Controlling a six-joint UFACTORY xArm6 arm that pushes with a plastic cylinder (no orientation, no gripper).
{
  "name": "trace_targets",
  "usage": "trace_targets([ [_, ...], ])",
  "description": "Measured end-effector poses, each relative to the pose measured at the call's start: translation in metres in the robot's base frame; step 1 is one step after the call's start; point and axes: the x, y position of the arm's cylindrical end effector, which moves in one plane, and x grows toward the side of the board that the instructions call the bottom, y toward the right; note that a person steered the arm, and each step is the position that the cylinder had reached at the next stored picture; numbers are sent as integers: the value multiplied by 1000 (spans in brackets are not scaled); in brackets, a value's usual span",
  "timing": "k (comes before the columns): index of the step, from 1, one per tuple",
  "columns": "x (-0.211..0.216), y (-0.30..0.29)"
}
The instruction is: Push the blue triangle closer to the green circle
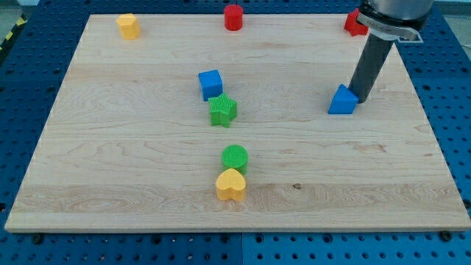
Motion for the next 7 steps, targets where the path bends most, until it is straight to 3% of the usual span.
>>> trace_targets([
  [7, 42, -95],
])
